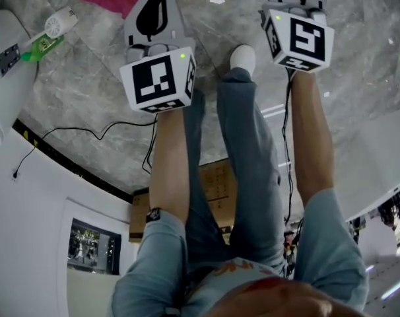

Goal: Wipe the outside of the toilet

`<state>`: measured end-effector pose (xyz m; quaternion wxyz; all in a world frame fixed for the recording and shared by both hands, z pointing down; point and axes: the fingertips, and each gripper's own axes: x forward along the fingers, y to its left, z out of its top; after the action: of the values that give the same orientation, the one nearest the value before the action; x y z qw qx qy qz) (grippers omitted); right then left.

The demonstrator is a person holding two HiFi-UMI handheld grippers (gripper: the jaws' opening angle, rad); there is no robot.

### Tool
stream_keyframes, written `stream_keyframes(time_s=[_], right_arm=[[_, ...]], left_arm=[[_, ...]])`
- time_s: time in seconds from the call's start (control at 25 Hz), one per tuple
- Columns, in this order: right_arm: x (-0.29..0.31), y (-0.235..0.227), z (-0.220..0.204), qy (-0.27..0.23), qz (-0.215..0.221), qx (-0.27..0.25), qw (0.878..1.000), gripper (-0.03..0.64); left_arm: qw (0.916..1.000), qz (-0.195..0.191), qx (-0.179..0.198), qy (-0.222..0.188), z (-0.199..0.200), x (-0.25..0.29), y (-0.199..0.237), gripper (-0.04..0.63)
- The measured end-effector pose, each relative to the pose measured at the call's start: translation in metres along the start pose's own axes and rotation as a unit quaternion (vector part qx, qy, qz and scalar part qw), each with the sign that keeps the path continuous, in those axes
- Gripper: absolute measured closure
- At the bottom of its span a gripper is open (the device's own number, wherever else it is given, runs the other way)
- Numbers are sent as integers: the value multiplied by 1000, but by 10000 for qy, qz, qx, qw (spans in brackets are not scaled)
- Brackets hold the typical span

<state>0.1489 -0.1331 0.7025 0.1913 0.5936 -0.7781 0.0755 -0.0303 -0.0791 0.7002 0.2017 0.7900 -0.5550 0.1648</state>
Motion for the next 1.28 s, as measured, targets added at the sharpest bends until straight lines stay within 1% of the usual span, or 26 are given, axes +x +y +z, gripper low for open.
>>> stream_keyframes(time_s=[0.12,0.2,0.28,0.44,0.48,0.52,0.6,0.64,0.72,0.8,0.92,1.0,1.08,1.2,1.28], right_arm=[[15,-26,0,-8,-130,-78,9999,543],[23,-31,2,-31,-161,-183,9997,546],[24,-30,2,-32,-159,-185,9997,549],[11,-24,3,-7,-265,-130,9996,545],[6,-21,4,3,-308,-103,9995,545],[1,-18,5,24,-350,-121,9993,545],[-13,-4,7,56,-357,-317,9988,543],[-18,10,7,19,-267,-461,9986,543],[-23,43,6,-76,55,-752,9971,543],[-23,73,-4,49,362,-891,9954,543],[-13,104,-19,364,628,-820,9940,541],[2,117,-22,400,667,-799,9938,541],[19,128,-23,330,681,-765,9942,541],[42,149,-22,64,836,-635,9944,541],[56,158,-25,-36,904,-612,9940,541]], left_arm=[[10000,-3,46,62,-2,4,-5,600],[9999,103,-76,106,-6,5,1,600],[9995,201,-225,85,-6,5,7,600],[9997,150,-84,145,-6,3,9,600],[9996,158,-102,195,-9,3,11,600],[9994,179,-149,255,-14,2,13,600],[9987,252,-260,366,-25,-1,18,600],[9983,300,-316,383,-28,-4,23,600],[9978,379,-402,361,-32,-9,33,600],[9976,432,-428,345,-34,-10,40,600],[9977,420,-466,264,-31,-9,47,600],[9985,341,-391,173,-28,-7,50,600],[9989,256,-365,148,-31,-8,54,600],[9978,271,-588,139,-36,-9,63,600],[9975,266,-647,92,-33,-5,65,600]])
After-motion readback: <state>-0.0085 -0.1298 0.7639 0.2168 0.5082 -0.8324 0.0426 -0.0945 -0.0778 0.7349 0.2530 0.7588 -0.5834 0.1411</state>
